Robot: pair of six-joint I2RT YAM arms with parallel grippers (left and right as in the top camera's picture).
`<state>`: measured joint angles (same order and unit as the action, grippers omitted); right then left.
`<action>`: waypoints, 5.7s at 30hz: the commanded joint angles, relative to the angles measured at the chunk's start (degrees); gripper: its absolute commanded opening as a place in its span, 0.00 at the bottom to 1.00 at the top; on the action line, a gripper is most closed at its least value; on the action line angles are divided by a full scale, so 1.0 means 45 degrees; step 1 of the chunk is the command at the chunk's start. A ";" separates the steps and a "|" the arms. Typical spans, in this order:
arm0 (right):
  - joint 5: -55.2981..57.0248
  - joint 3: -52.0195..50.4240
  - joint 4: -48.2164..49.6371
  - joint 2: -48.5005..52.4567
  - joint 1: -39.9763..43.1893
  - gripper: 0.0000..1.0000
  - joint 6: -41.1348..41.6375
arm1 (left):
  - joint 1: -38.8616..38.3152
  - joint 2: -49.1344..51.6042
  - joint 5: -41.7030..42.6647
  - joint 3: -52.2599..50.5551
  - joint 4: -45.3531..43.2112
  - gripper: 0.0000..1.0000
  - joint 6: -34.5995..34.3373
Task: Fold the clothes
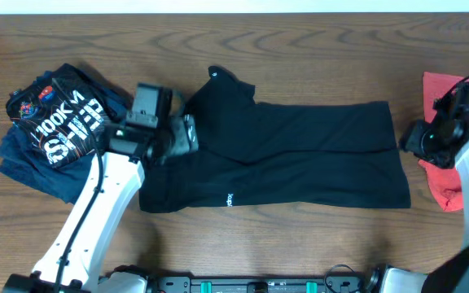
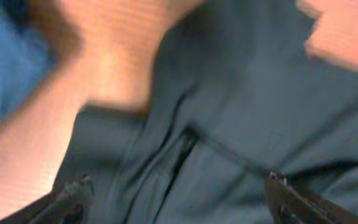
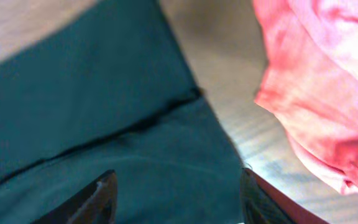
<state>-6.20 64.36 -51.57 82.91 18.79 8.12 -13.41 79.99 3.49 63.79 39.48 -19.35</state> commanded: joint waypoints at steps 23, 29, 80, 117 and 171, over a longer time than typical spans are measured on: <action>-0.2671 0.0073 -0.0068 -0.0092 0.0146 0.69 -0.1875 | 0.1088 1.0049 0.3905 0.6237 -0.4945 0.93 0.3254; -0.2676 0.0073 -0.0068 -0.0092 0.0146 0.67 -0.1870 | 0.1005 1.0491 0.5338 0.6232 -0.5761 0.93 0.3235; -0.1627 0.0083 1.0953 0.7407 -0.1229 0.75 -0.1953 | 0.0520 0.9870 0.5459 0.6237 -0.2545 0.06 0.2331; 0.2108 0.0112 0.6266 0.4046 -0.1428 0.04 -0.0772 | 0.0520 0.6985 0.5357 0.6237 0.2249 0.06 0.2341; 0.3623 0.0092 -0.0491 0.2351 -0.1428 0.22 -0.0767 | -0.1117 0.6003 0.3381 0.4459 1.1458 0.31 0.1715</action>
<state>8.84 64.66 -53.58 94.06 12.19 4.32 -18.50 108.31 19.22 84.07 90.76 -11.66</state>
